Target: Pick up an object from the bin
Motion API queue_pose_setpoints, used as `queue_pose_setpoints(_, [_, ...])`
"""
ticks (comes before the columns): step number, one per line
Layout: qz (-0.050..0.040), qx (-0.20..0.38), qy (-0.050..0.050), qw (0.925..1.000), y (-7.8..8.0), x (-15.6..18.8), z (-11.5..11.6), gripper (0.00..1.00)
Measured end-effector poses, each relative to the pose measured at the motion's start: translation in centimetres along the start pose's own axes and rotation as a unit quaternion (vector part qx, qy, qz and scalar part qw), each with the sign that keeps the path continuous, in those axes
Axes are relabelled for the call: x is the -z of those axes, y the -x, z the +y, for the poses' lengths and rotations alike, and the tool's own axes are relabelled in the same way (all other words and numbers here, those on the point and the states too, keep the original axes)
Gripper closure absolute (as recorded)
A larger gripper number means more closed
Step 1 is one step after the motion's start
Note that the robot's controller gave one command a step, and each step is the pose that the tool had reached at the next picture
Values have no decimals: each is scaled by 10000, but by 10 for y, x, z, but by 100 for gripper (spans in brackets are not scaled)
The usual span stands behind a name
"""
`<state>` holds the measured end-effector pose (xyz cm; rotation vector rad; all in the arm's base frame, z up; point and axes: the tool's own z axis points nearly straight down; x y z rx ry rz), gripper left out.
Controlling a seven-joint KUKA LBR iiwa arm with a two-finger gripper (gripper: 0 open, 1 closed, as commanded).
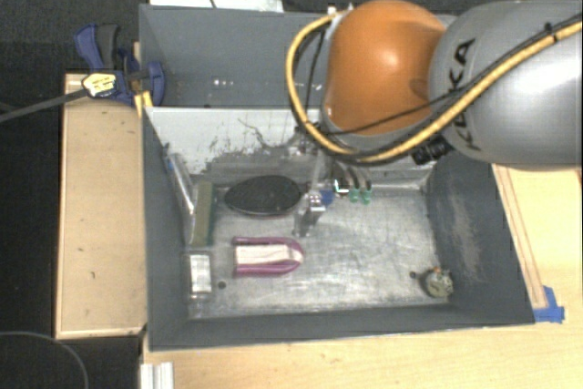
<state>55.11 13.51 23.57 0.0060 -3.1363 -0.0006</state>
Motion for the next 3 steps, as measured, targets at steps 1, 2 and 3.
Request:
queue_pose_setpoints(1, [4,410,-3,9992,-20,-152,22,0])
queue_pose_setpoints(2, [-35,369,6,9993,-18,-148,21,100])
queue_pose_setpoints(3, [-69,1569,-1,9876,-20,12,22,100])
